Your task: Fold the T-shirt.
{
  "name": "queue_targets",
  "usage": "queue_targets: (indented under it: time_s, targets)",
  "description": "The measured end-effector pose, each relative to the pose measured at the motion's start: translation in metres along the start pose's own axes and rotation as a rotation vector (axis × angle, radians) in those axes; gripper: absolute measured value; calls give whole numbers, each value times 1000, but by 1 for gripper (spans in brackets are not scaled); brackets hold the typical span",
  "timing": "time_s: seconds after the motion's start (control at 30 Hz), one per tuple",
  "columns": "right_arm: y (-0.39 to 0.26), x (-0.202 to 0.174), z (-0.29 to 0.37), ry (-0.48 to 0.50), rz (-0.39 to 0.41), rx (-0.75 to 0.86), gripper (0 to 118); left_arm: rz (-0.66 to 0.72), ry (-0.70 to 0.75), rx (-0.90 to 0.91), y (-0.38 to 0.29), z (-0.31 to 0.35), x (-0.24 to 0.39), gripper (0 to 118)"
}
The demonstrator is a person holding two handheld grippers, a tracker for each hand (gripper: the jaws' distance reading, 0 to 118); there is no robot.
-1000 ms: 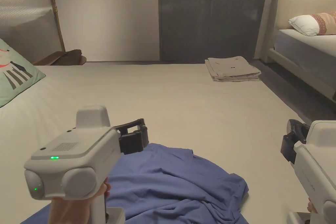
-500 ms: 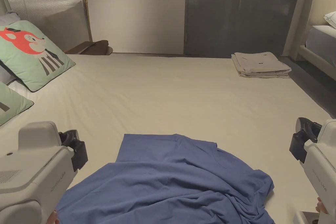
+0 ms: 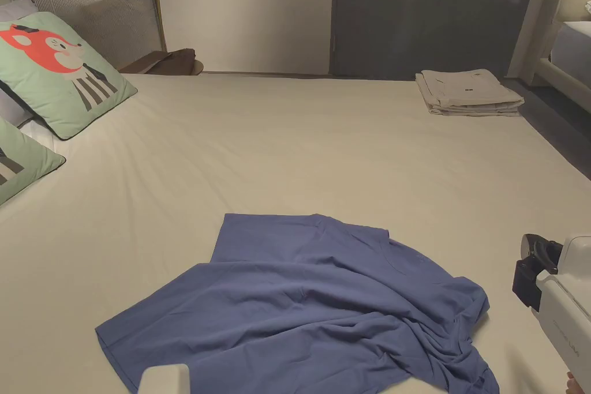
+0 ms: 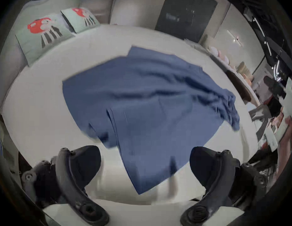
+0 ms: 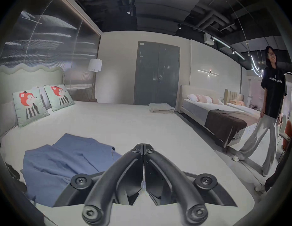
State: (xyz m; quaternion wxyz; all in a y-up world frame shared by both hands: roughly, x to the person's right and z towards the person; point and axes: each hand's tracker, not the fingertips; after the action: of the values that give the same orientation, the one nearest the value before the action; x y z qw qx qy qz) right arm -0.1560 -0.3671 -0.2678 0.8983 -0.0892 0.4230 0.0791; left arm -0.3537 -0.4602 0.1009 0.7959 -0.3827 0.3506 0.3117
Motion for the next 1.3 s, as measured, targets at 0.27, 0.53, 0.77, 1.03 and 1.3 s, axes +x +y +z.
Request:
queue_targets:
  time_s: [0.27,0.53,0.77,1.03,1.3]
  targets:
    - [-23,-2,1,-4,23,-86,0,-94,123,20,-15,-11,16,72]
    - [-66,6,-21,53,52,-385,114,-91,120,56,-12,5,12,5]
    - [-113,-5,-33,150,22,-624,74,-73,108,59,-13,10,8,5]
    - [-95,-4,-20,190,17,-544,7,-68,96,71,-7,24,7,5]
    - [-34,20,5,195,-82,-372,7,-67,60,142,18,68,3,5]
